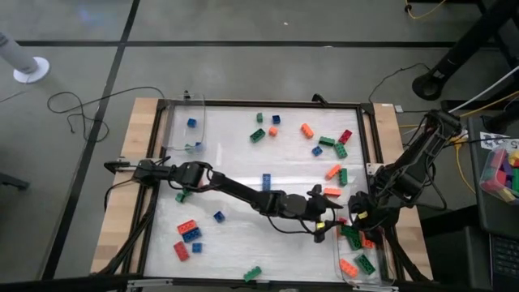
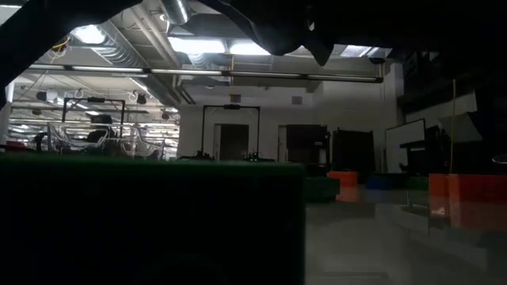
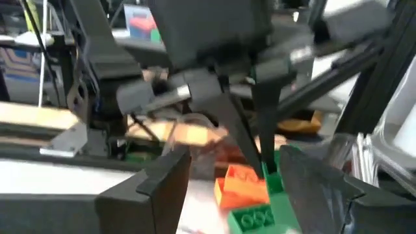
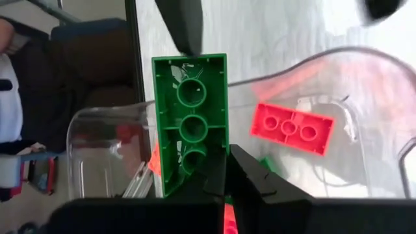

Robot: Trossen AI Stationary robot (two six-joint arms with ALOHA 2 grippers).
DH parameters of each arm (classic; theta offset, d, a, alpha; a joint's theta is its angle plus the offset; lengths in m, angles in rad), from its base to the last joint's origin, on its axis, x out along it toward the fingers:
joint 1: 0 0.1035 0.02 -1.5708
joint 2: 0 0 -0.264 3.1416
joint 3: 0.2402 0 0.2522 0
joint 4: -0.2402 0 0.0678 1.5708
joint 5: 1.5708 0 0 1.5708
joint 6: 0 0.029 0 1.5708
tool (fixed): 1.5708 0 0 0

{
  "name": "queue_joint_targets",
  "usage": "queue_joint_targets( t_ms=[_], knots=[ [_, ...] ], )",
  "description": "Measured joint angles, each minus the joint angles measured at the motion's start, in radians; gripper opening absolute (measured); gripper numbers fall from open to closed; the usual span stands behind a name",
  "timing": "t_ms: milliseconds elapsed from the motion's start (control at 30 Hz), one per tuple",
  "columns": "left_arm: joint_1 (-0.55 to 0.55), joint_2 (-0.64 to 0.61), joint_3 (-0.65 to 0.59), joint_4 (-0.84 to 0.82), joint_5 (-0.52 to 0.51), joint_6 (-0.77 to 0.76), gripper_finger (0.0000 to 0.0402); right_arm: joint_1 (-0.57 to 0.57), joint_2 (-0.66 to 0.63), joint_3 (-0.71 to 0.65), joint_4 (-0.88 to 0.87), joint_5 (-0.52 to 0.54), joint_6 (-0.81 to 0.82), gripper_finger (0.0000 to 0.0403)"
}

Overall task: Sort blocks by size
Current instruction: Put the 8 stud green game piece into the bottom transparent bin

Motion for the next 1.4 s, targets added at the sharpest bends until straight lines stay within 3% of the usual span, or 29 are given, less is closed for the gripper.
queue_joint_targets(
  t_ms=[633, 1000, 1133, 1400],
  knots=[
    [-0.017, 0.027, 0.000, -0.037, -0.004, -0.002, 0.0224, -0.001, 0.000, 0.000, -0.014, 0.016, 0.000, 0.0012],
    [-0.017, 0.051, 0.000, -0.038, -0.002, -0.005, 0.0224, -0.001, -0.002, 0.001, -0.018, -0.123, 0.055, 0.0014],
    [-0.017, 0.051, 0.000, -0.039, -0.001, -0.006, 0.0224, -0.001, -0.001, 0.001, -0.022, -0.122, 0.085, 0.0041],
    [-0.015, 0.054, 0.000, 0.009, -0.003, -0.003, 0.0224, -0.001, -0.001, 0.001, -0.025, -0.066, 0.105, 0.0144]
  ],
)
